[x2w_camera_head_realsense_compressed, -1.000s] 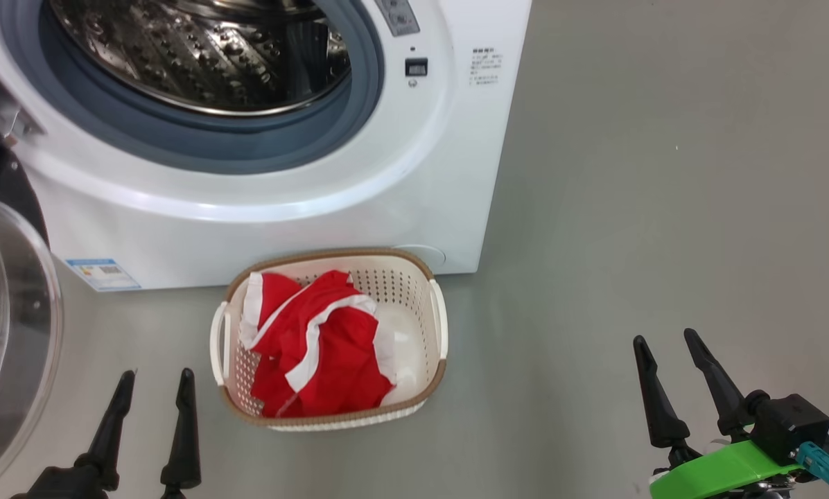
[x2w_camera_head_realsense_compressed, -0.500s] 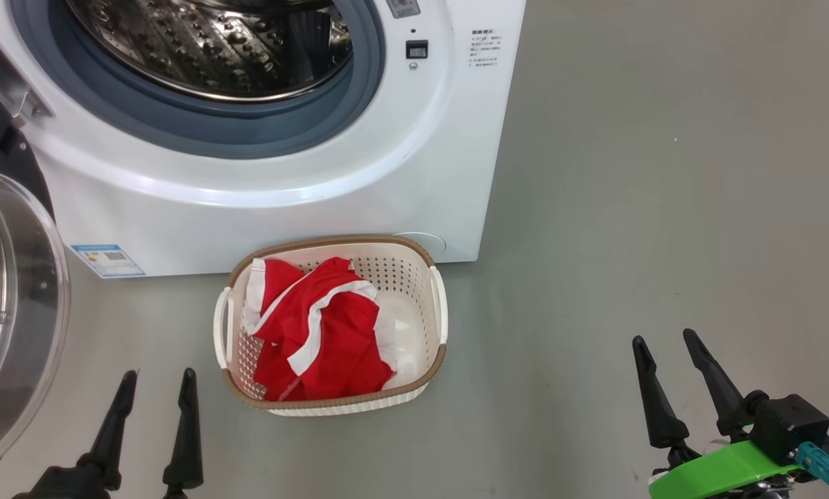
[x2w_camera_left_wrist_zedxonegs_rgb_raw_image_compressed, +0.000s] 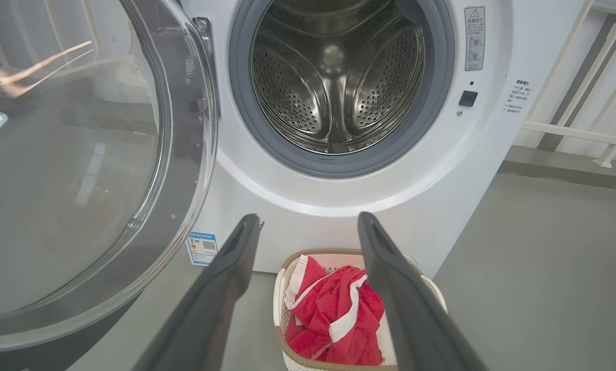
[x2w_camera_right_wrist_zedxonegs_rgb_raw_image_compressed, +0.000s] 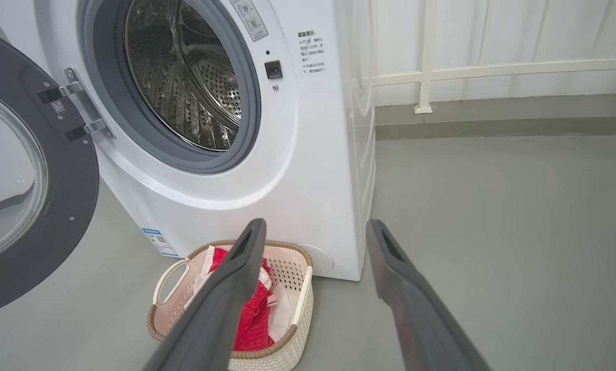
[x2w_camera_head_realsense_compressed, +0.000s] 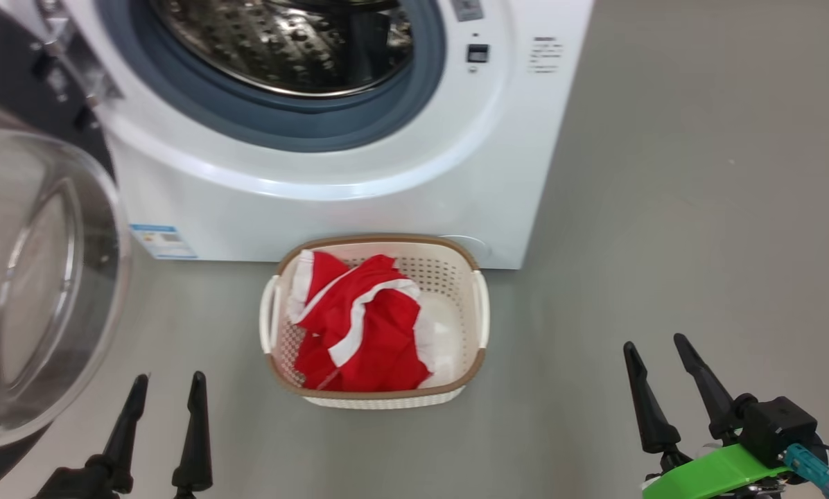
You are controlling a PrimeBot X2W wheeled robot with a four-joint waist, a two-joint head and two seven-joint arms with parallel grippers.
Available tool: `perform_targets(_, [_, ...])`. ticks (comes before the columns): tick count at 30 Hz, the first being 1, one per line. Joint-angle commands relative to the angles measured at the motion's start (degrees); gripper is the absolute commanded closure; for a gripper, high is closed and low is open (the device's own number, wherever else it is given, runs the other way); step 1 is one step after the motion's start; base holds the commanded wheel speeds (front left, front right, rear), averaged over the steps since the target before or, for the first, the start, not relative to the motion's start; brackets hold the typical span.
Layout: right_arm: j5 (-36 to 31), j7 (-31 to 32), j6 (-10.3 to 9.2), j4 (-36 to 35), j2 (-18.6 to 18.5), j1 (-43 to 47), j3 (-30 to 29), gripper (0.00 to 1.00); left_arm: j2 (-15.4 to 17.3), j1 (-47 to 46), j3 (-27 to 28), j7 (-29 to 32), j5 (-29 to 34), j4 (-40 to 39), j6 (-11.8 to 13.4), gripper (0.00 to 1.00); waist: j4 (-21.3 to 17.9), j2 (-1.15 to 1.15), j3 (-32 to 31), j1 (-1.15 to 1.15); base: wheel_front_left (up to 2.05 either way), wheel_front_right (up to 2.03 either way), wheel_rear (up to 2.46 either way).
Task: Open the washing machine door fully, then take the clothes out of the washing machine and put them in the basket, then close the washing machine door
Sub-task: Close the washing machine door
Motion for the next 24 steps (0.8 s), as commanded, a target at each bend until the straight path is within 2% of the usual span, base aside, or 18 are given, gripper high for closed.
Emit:
perform_targets(1, [-0.61, -0.36, 0.42, -1.04, -0.34, -0.41, 1.87, 0.00, 0.45, 0.21, 1.45, -0.28, -0.63, -0.89, 0.65, 0.00, 2.73, 0.00, -0.51, 0.00, 0.00, 0.00, 0.00])
perform_targets(13, [-0.59, -0.36, 0.42, -0.16, -1.96, -0.13, 3.59, 0.00, 0.44, 2.27, -0.80, -0.28, -3.73, -0.02, 2.85, 0.00, 13.15, 0.00, -2.46, 0.00, 0.00, 0.00, 0.00])
perform_targets(24, [-0.21, -0.36, 0.42, 0.14, -2.29, 0.89, 4.67, 0.00, 0.44, 3.97, -2.26, -0.28, -5.41, -0.45, 4.64, 0.00, 19.05, 0.00, -3.88, 0.00, 0.00, 0.00, 0.00])
